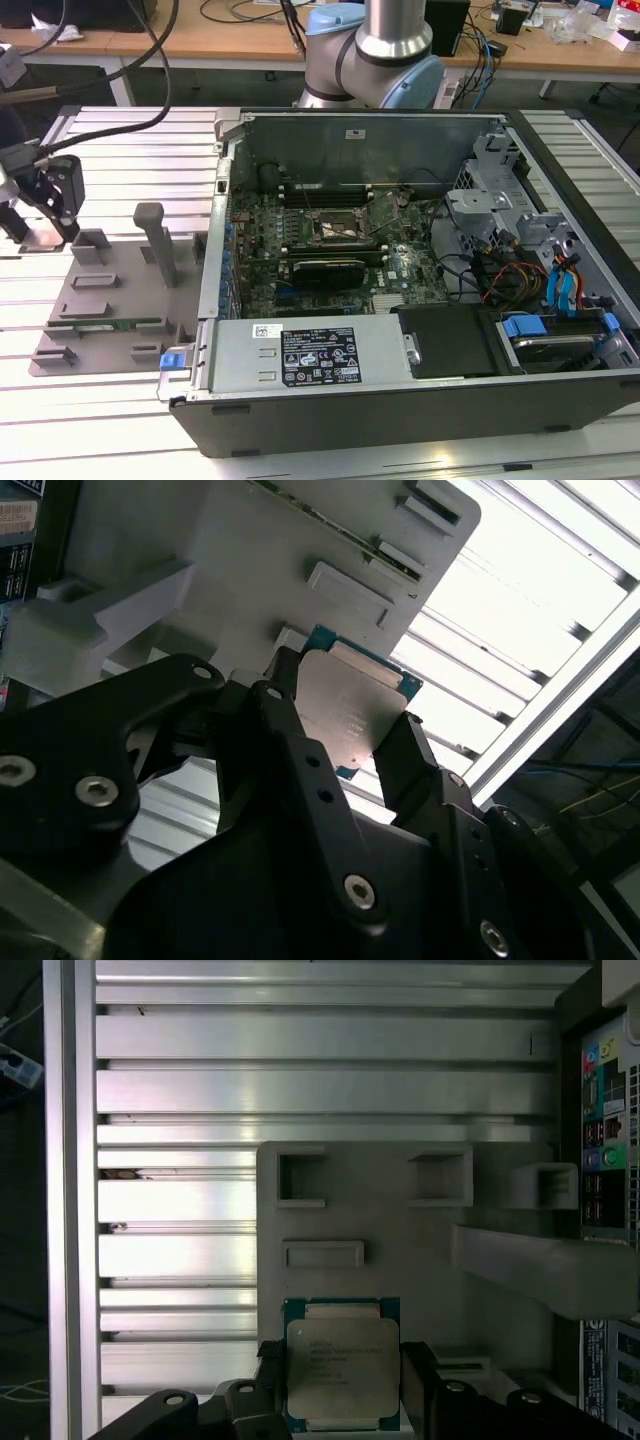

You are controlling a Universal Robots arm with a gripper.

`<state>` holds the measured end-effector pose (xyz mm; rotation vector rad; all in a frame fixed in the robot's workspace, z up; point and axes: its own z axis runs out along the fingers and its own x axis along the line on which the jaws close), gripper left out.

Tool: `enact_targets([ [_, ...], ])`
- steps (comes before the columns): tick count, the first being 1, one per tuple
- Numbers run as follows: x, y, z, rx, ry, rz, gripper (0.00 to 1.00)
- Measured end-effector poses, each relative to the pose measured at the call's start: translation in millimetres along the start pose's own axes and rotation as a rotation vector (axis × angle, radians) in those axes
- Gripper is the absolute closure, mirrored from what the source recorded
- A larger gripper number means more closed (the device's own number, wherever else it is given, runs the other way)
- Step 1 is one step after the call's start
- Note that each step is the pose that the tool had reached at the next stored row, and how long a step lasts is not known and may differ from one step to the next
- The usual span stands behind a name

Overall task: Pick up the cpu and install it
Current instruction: 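Pick up the cpu and move it towards the insertion slot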

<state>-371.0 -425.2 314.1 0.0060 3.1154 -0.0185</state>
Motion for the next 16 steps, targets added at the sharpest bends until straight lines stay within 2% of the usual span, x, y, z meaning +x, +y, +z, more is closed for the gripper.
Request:
enact_targets([
  [4,-0.2,-0.1,-7.2,0.0000,0.0001,0.000,0.45],
  [7,-0.4,-0.2,-16.9,0.0000,0.0000,0.000,0.45],
  [9,-0.5,-0.2,-19.4,0.0000,0.0000,0.000,0.45],
  [16,-1.0,-0.5,-40.3,0.0000,0.0000,0.000,0.45],
])
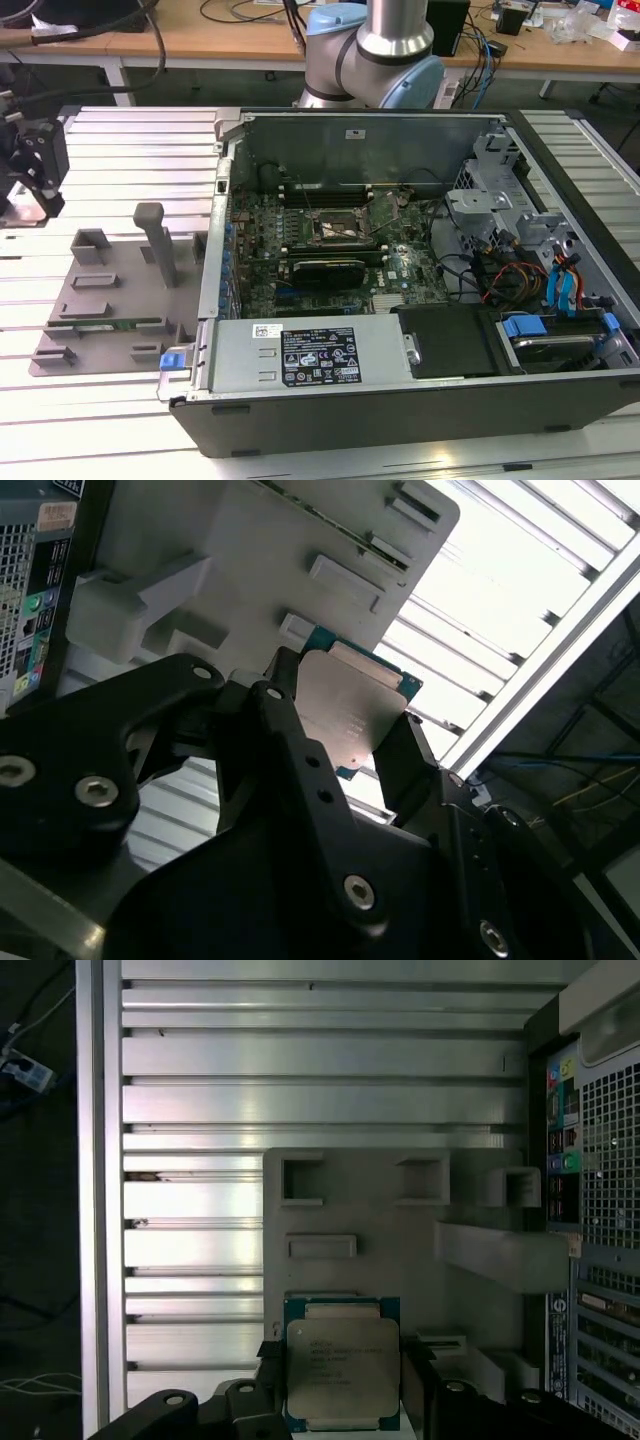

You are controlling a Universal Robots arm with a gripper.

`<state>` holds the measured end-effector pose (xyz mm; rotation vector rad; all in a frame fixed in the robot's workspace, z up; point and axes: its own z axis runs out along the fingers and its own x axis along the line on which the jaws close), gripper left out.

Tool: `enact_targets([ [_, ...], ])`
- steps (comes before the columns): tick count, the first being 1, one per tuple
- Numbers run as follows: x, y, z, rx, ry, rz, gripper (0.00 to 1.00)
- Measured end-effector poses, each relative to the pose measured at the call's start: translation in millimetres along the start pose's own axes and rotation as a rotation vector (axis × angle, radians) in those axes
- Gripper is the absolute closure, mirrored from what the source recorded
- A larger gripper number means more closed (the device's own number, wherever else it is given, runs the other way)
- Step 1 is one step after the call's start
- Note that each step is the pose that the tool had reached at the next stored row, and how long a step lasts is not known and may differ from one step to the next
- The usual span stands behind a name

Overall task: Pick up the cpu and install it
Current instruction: 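Pick up the cpu and move it towards the insertion slot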

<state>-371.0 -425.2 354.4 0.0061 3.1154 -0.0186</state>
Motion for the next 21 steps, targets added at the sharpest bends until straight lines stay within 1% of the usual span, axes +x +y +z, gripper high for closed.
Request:
enact_targets([
  [1,-0.1,0.0,-1.1,-0.0001,-0.0001,0.000,0.45],
  [4,-0.2,-0.1,-8.2,0.0000,0.0000,0.000,0.45],
  [6,-0.4,-0.2,-15.4,0.0000,0.0000,0.000,0.45],
  [12,-0.9,-0.4,-34.3,0.0000,0.0000,0.000,0.45],
  [14,-1.0,-0.5,-38.4,0.0000,0.0000,0.000,0.45],
  [16,-1.1,-0.5,-41.1,0.0000,0.0000,0.000,0.45],
  [18,-1.3,-0.6,-47.6,-0.0001,-0.0001,0.000,0.45],
  [21,-1.5,-0.7,-55.1,0.0000,0.0000,0.000,0.45],
])
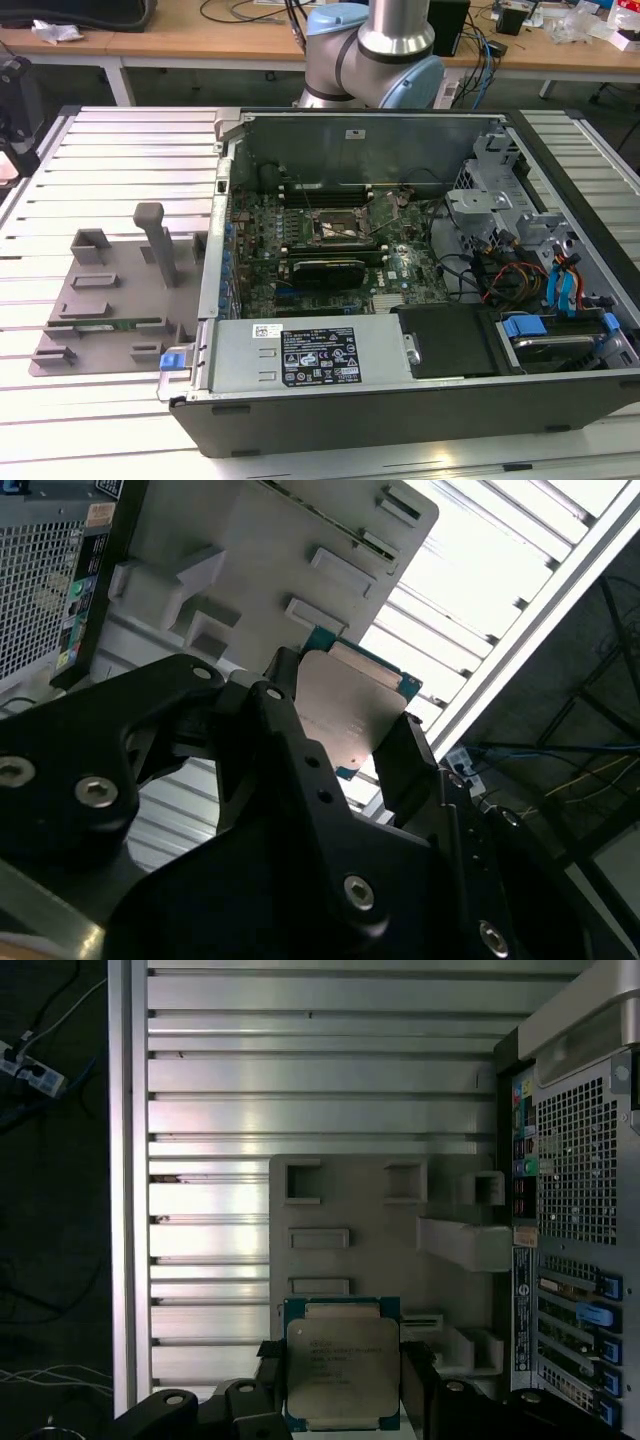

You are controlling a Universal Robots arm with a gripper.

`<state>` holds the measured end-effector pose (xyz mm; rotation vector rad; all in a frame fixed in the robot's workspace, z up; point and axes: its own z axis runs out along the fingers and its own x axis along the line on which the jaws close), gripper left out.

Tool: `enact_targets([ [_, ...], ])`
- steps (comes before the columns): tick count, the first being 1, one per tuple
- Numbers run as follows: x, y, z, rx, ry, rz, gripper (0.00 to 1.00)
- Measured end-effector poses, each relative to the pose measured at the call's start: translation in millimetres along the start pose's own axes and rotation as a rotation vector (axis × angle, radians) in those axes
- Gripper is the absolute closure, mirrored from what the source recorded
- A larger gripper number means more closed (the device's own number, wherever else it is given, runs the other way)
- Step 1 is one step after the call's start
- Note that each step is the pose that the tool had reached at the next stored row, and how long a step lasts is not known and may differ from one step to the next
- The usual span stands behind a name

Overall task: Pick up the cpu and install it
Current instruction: 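Pick up the cpu and move it towards the insertion slot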

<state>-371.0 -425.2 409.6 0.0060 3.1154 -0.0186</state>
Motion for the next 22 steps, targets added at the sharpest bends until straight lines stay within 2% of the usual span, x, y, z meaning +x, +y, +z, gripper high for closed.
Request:
enact_targets([
  [3,-0.3,-0.2,-12.4,-0.0001,-0.0001,0.000,0.45],
  [9,-0.8,-0.4,-30.8,0.0000,0.0000,0.000,0.45],
  [13,-1.1,-0.3,-31.2,-0.0006,0.0001,0.000,0.45],
  [18,-15.5,7.8,-30.7,-0.0007,0.0001,0.000,0.45],
  [22,-25.5,10.2,-30.3,-0.0006,0.0000,0.000,0.45],
])
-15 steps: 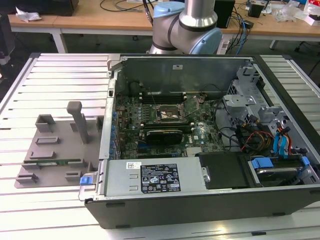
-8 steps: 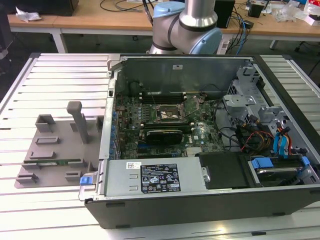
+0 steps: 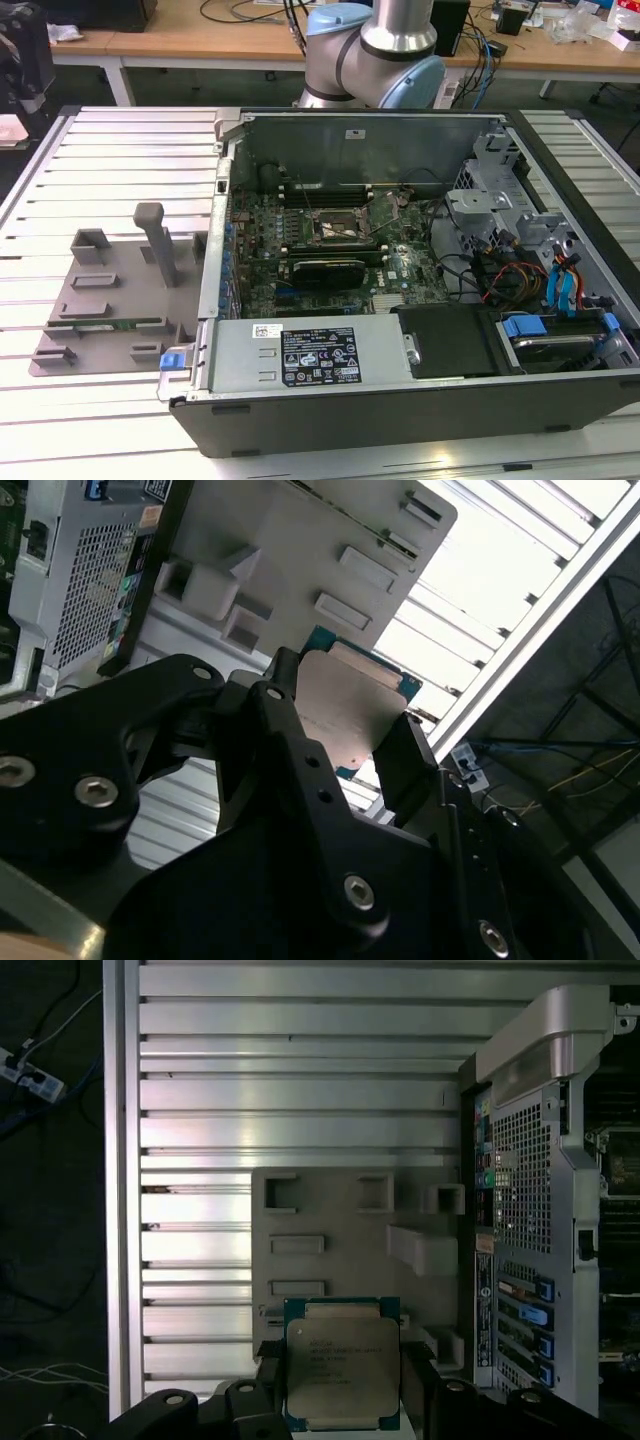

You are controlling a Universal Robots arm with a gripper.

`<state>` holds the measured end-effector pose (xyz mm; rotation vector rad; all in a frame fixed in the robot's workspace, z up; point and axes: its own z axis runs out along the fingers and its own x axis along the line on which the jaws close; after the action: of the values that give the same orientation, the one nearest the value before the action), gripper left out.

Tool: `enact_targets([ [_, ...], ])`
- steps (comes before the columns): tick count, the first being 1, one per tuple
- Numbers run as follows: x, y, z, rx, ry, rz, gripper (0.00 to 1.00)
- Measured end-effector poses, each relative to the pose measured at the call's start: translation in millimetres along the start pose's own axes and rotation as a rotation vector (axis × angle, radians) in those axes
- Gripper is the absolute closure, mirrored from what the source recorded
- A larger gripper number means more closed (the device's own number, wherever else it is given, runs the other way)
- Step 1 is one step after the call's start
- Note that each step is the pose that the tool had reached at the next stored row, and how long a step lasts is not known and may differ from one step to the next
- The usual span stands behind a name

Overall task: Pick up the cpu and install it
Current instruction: 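Pick up the cpu and move it towards the insertion slot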

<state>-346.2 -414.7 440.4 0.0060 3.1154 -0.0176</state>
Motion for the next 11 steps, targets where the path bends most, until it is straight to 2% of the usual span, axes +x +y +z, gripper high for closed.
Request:
enact_targets([
  [6,-17.2,4.2,0.7,0.0000,0.0001,0.000,0.45],
  [7,-22.8,5.4,1.0,0.0000,0.0000,0.000,0.45],
  [8,-34.7,7.9,1.3,0.0008,0.0001,0.000,0.45],
  [9,-41.7,10.1,1.6,0.0020,-0.0001,0.000,0.45],
  [11,-49.7,12.4,1.8,0.0028,0.0000,0.000,0.45],
])
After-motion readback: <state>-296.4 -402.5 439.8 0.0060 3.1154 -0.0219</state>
